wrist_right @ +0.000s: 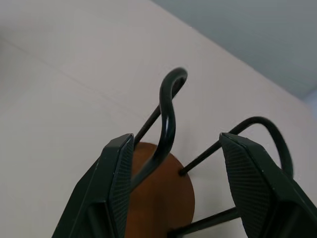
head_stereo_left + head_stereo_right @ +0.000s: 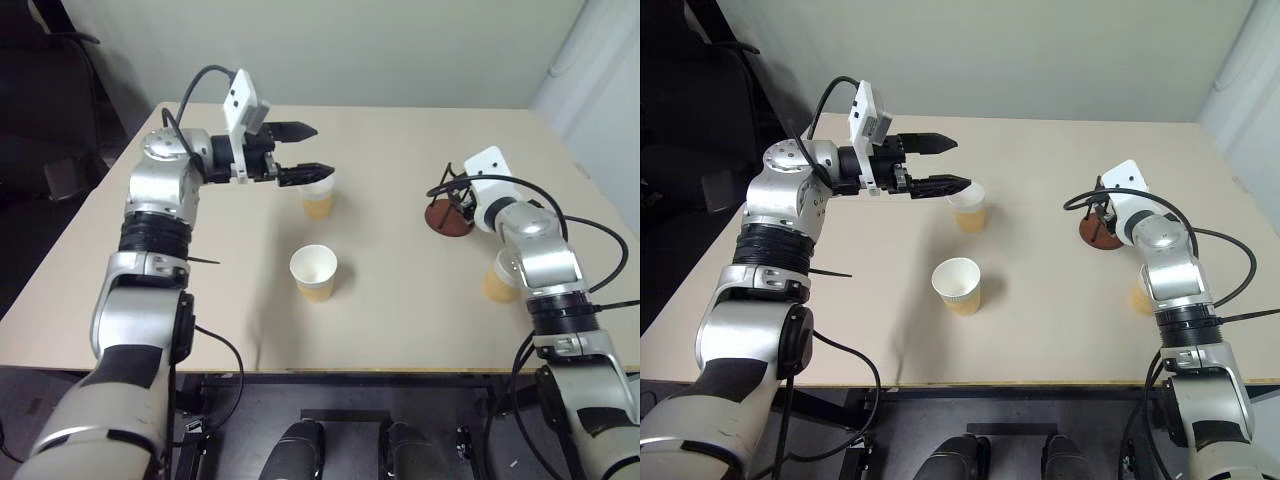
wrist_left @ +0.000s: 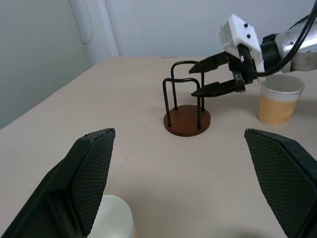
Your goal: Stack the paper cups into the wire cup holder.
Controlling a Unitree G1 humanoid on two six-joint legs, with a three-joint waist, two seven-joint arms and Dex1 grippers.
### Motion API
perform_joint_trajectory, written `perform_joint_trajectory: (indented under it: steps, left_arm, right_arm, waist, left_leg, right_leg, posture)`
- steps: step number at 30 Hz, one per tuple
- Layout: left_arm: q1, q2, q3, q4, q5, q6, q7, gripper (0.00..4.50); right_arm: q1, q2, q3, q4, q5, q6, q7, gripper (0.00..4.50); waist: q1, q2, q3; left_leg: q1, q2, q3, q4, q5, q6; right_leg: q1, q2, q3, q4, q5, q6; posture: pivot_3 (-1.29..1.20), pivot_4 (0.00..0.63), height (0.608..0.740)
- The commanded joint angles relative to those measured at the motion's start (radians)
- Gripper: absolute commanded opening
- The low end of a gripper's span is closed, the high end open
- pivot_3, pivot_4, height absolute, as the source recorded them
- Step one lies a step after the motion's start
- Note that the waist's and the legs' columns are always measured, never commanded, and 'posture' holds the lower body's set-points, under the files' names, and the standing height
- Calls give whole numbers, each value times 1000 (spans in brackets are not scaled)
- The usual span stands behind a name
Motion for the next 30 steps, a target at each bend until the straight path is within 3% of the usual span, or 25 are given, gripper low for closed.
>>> perform_joint_trajectory:
  steps: [1,5,13,20,30]
  left_arm:
    - [-36,7,20,-13,-6,-14,1,4466]
    - [-35,8,20,-15,-5,-13,2,4466]
    - [-38,10,16,-5,0,-19,-2,4500]
    - [-58,13,11,28,11,-34,-18,4500]
    - [-102,18,2,110,35,-68,-53,4500]
  right_arm:
    - [-39,0,1,-9,-17,-19,0,2749]
    - [-46,6,7,0,-20,-22,5,2749]
    - [-56,4,5,-9,-19,-15,33,45]
    - [-33,-34,-3,-92,15,34,148,15]
    - [18,-190,-55,-461,310,329,490,15]
  waist:
    - [0,0,0]
    - [0,0,0]
    - [0,0,0]
    - [1,0,0]
    - [0,0,0]
  left_leg:
    - [0,0,0,0,0,0]
    - [0,0,0,0,0,0]
    - [0,0,0,0,0,0]
    - [-1,0,0,0,0,0]
    - [-5,0,0,-1,3,-7]
  right_leg:
    - [0,0,0,0,0,0]
    - [0,0,0,0,0,0]
    - [0,0,0,0,0,-1]
    - [0,0,0,-1,-1,-1]
    - [-2,1,0,-6,-3,-3]
  posture:
    - [0,150,740]
    - [0,150,740]
    - [0,150,740]
    - [0,150,740]
    - [0,150,740]
